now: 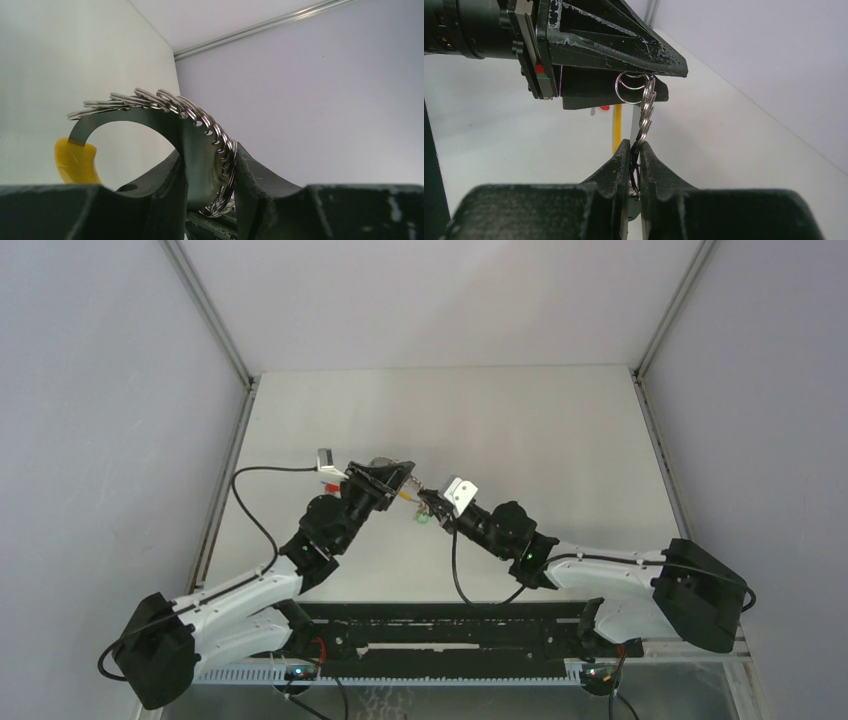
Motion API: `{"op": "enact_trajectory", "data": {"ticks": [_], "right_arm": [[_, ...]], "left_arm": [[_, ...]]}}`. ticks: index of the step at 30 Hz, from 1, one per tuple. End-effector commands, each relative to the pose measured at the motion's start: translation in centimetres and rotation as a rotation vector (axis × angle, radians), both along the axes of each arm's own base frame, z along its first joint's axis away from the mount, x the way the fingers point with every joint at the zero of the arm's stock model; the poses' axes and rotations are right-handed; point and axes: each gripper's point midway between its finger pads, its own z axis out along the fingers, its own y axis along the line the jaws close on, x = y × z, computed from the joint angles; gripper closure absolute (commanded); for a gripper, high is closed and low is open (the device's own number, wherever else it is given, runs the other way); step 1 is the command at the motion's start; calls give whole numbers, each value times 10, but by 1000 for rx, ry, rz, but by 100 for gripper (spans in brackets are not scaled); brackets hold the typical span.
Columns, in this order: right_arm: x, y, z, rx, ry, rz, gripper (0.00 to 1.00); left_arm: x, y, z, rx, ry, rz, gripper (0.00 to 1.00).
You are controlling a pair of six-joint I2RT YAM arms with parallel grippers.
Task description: Put the keys on the keyring
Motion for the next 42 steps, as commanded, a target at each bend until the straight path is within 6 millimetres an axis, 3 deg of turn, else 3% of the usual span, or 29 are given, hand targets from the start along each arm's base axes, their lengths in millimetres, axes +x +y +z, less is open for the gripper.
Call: {"op": "enact_trajectory", "data": {"ticks": [1, 6, 9, 14, 18, 24, 32, 37, 42], "right_arm": [[-11, -4, 19, 10, -32, 31, 87], [-22, -18, 21, 0, 34, 68, 61], [-20, -32, 25, 13, 89, 53, 56], [-12, -49, 22, 20, 207, 87, 56], [-14, -58, 16, -42, 175, 158, 55], [-30, -47, 25, -76, 54, 310, 53], [-49, -30, 38, -36, 108, 471, 59], [-53, -24, 42, -3, 147, 503, 61], [-43, -22, 40, 19, 187, 449, 64]], "left_arm": [[1, 12, 17, 17, -106, 27, 89], [0, 10, 24, 48, -160, 4, 97], [-1, 8, 31, 63, -195, -16, 98], [-6, -3, 47, 155, -301, -100, 100], [-11, -5, 55, 266, -343, -137, 100], [-26, -15, 58, 393, -408, -252, 100], [-41, -19, 63, 460, -515, -317, 100], [-42, -19, 70, 422, -519, -311, 100], [-38, -19, 69, 358, -468, -295, 100]]}}
